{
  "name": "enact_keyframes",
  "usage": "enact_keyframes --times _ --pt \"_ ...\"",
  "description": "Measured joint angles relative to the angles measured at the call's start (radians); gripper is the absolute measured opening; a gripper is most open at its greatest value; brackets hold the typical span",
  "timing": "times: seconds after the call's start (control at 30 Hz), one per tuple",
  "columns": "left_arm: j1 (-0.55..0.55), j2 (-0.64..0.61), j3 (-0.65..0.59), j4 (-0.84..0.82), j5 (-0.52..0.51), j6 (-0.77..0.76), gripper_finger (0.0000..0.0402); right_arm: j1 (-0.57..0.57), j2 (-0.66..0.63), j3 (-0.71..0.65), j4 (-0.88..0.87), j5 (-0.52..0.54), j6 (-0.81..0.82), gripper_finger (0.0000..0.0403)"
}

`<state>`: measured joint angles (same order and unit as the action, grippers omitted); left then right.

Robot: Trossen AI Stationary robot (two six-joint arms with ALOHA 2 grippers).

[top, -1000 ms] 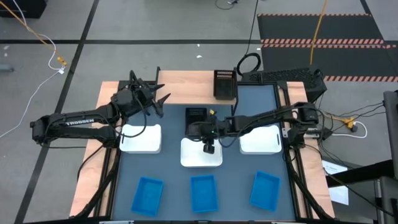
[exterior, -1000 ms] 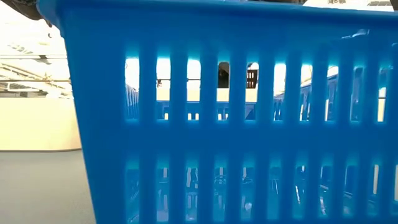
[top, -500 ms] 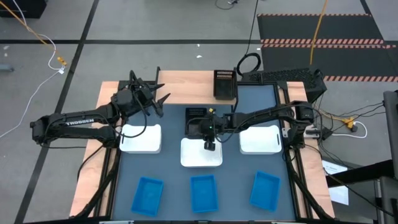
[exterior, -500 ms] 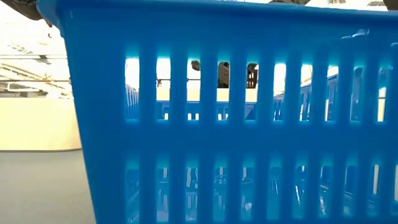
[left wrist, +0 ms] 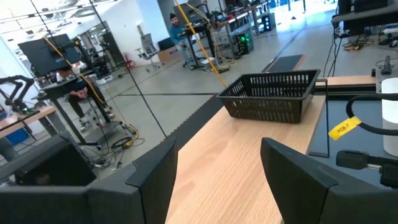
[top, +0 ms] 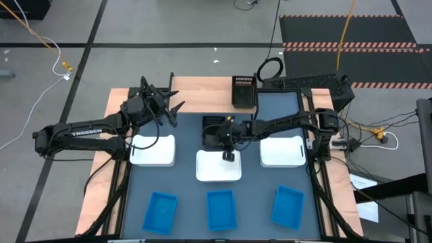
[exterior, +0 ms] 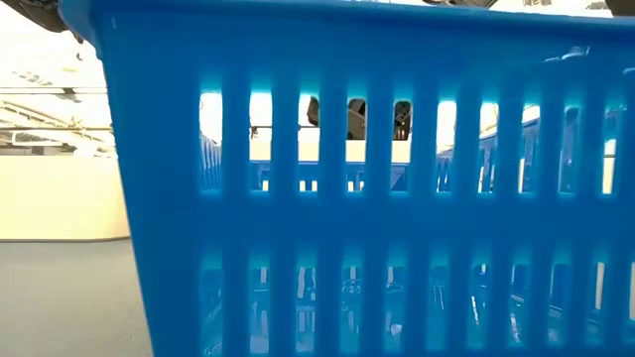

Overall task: Stack baskets on shelf by color
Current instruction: Stack the bottom black bin on the black bin on the shelf

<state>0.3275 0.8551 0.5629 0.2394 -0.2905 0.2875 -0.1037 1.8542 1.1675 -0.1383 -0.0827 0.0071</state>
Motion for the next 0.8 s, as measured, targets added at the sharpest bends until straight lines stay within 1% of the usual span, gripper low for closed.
enact_keyframes --times 0.17,0.27,0.33,0.47,0.53,0.8 --pt "0.000 0.000 0.000 -0.001 0.000 0.004 0.0232 -0.002 0.000 0.000 -0.002 -0.001 -0.008 0.0029" --pt "0.000 0.000 0.000 -0.001 0.000 0.006 0.0232 0.001 0.000 0.000 -0.002 -0.001 -0.023 0.0010" --pt "0.000 0.000 0.000 -0.002 0.000 0.006 0.0232 0.006 -0.009 0.000 -0.004 -0.012 -0.024 0.0008" --pt "0.000 0.000 0.000 -0.002 0.000 0.006 0.0232 0.020 -0.052 -0.001 -0.003 -0.081 -0.019 0.0010" --pt "0.000 0.000 0.000 -0.002 0.000 0.012 0.0232 0.028 -0.083 -0.001 -0.011 -0.088 -0.015 0.0009" --pt "0.000 0.000 0.000 -0.002 0.000 0.013 0.0232 0.033 -0.253 -0.001 -0.039 -0.177 0.014 0.0005"
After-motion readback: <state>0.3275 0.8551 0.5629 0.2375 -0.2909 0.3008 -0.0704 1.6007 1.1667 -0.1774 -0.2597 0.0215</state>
